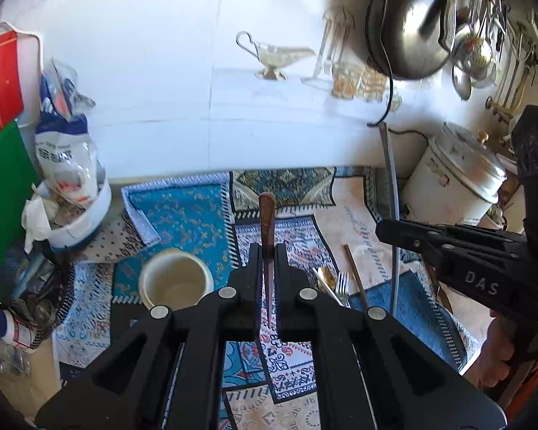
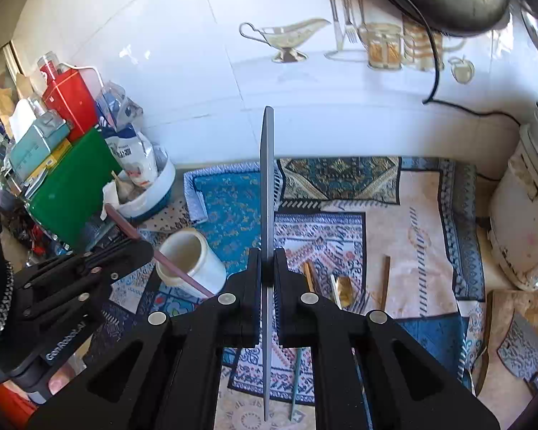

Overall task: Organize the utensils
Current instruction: 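Lift and carry the brown chopstick and silver rod toward the white cup, then drop the chopstick into the white cup with the left tool while the right tool drops the rod in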

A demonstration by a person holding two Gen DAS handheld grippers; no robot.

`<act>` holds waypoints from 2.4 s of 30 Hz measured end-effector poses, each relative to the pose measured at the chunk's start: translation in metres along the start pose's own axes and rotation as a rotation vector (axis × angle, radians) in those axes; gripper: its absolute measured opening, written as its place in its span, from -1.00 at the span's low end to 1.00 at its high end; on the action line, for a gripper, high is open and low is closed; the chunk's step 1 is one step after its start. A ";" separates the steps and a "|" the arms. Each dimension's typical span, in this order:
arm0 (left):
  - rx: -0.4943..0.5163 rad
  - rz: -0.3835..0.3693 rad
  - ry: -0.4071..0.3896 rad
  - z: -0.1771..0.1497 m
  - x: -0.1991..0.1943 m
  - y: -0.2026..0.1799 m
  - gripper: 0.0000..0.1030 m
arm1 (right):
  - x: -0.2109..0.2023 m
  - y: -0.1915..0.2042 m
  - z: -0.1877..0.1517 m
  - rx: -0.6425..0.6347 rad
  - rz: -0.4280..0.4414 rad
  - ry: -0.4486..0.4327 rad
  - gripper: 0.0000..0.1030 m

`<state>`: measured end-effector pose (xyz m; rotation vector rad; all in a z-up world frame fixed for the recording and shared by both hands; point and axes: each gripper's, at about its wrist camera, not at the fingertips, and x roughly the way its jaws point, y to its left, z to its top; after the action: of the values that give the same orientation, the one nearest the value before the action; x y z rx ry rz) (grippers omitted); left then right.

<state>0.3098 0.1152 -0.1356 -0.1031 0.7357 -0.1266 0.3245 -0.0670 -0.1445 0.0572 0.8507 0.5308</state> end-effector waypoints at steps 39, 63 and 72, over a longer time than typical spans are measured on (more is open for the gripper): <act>-0.105 0.070 -0.058 0.031 -0.015 0.122 -0.93 | 0.099 0.102 0.082 -0.052 0.102 -0.071 -0.89; -0.179 0.068 0.103 0.013 0.038 0.149 -0.93 | 0.168 0.107 0.034 -0.151 0.029 0.131 -0.89; -0.153 0.115 0.109 0.011 0.030 0.133 -0.84 | 0.139 0.099 0.024 -0.186 0.052 0.151 -0.86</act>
<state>0.3493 0.2426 -0.1655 -0.2000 0.8583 0.0341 0.3751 0.0886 -0.2003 -0.1326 0.9448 0.6676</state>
